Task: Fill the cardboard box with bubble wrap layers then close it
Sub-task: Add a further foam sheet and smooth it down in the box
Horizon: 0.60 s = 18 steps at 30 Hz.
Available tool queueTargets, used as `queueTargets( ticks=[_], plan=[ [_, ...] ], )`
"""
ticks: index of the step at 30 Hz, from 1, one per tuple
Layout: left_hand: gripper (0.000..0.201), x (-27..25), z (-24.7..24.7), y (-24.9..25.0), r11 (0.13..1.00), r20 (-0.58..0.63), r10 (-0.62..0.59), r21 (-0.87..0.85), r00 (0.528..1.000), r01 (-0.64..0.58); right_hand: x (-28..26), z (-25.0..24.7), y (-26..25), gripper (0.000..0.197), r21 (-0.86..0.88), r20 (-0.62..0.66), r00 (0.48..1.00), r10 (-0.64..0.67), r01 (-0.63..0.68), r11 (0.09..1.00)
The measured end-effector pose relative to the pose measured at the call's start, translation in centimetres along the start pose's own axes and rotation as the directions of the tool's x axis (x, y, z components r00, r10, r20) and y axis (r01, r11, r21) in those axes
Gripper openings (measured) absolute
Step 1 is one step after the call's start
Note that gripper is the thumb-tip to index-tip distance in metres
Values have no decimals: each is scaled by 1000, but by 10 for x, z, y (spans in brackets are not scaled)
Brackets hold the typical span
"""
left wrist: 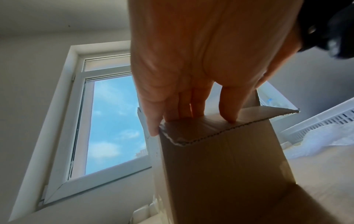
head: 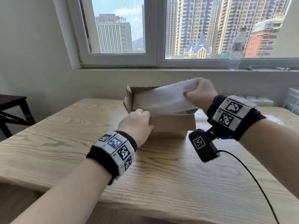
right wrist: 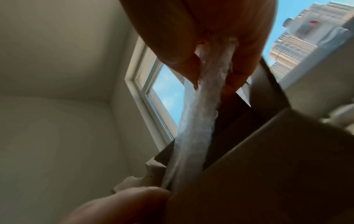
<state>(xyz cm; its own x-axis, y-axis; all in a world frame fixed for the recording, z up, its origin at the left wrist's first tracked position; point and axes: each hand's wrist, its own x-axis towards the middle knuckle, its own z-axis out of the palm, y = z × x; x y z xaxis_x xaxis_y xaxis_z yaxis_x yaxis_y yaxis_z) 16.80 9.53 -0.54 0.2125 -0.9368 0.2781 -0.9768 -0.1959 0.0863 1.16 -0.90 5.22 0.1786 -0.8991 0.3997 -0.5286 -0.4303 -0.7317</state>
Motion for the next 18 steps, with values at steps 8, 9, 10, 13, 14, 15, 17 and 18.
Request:
queueTargets(
  ticks=[8,9,10,13,14,15,17,18],
  plan=[
    [45,-19,10,3,999,47,10,-42,999,-8,-5,37,-3,26,-344,169,972,162,-96,934],
    [45,-19,9,5,999,26,8,-35,1000,-7,-6,39,-2,31,-353,158,976,149,-85,932],
    [45,-20,9,6,1000,-7,11,-28,1000,-11,-8,40,-1,33,-361,149,981,126,-64,931],
    [56,-19,8,11,999,-82,51,1,995,-51,-10,40,0,27,-383,156,987,42,21,924],
    [64,-18,8,12,998,-76,61,22,995,-59,-10,40,1,25,-387,158,987,27,37,921],
    [73,-15,9,12,997,-58,61,43,996,-59,-10,40,2,23,-386,159,987,10,53,921],
    [85,-8,8,11,997,11,16,73,1000,-17,-12,40,3,28,-405,151,988,-16,76,911],
    [87,-5,8,10,996,49,-16,88,999,12,-12,39,5,32,-434,134,990,-49,103,895]
  ],
)
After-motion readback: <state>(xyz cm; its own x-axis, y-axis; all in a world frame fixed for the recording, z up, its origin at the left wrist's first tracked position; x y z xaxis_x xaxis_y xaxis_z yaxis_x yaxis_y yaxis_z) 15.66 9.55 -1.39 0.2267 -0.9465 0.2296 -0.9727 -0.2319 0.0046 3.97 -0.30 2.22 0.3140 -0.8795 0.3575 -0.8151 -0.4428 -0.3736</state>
